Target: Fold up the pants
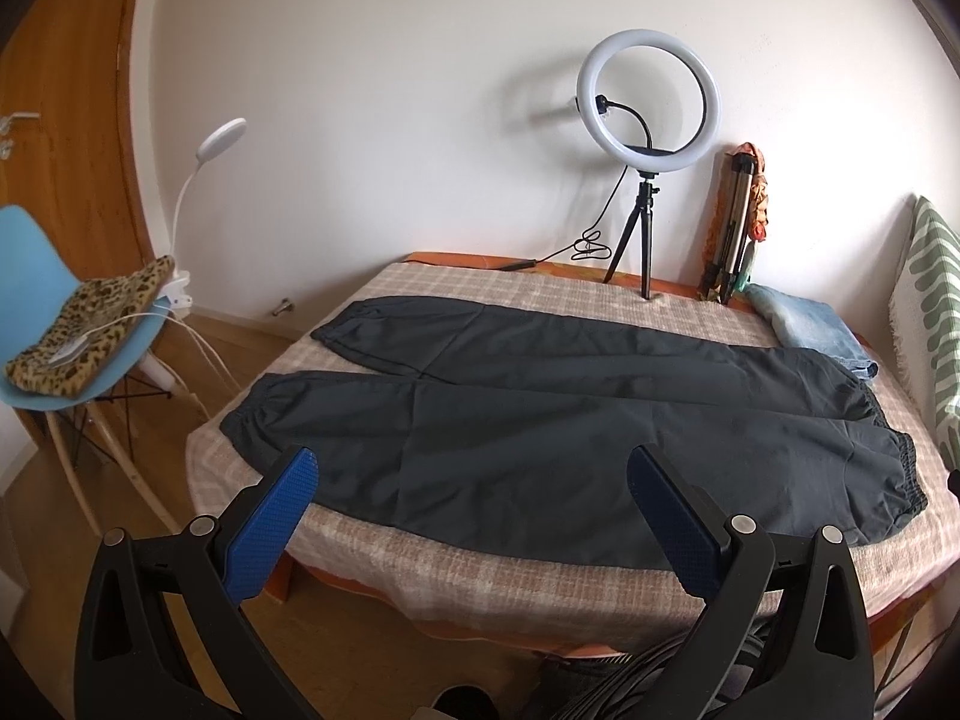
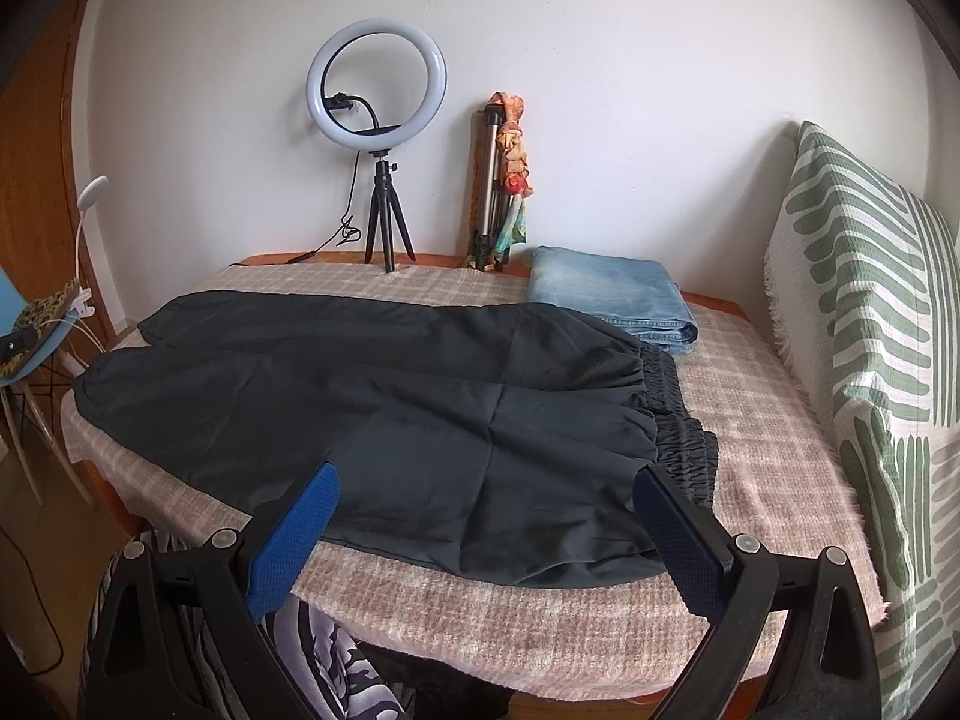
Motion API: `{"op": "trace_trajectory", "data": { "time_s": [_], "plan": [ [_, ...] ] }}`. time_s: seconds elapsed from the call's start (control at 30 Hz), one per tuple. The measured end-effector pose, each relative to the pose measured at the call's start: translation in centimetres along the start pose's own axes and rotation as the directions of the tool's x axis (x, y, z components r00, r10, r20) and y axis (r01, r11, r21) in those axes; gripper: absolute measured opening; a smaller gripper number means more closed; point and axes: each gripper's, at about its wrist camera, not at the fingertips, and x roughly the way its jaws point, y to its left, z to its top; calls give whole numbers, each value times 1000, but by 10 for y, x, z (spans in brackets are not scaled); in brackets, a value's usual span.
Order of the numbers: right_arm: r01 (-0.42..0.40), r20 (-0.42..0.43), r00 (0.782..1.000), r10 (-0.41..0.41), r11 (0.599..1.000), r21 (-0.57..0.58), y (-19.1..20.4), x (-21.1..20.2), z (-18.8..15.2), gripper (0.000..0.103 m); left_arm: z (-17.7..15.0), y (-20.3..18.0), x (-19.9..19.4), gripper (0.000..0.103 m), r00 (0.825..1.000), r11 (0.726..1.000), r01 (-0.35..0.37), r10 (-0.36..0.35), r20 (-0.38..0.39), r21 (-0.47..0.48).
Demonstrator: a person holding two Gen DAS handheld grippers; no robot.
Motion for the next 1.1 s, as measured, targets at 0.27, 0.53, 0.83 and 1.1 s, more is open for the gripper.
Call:
{"op": "trace_trajectory", "data": {
  "time_s": [0.27, 0.53, 0.83, 1.1],
  "plan": [
    [-128, -63, 991, 120, 981, -146, 19, 35, -5, 96, -13, 39, 42, 93, 995, 999, -39, 41, -88, 21],
    [-252, -206, 957, 204, 937, -242, 43, 80, -11, 86, -32, 92, 85, 71, 976, 998, -56, 47, -212, -35],
    [-315, -340, 922, 185, 869, -381, 78, 119, -29, 75, -31, 183, 133, 54, 959, 967, -107, 38, -281, -233],
    [-339, -382, 905, 185, 857, -389, 91, 142, -28, 71, -27, 232, 181, 53, 944, 930, -146, 28, -330, -338]
  ]
}}
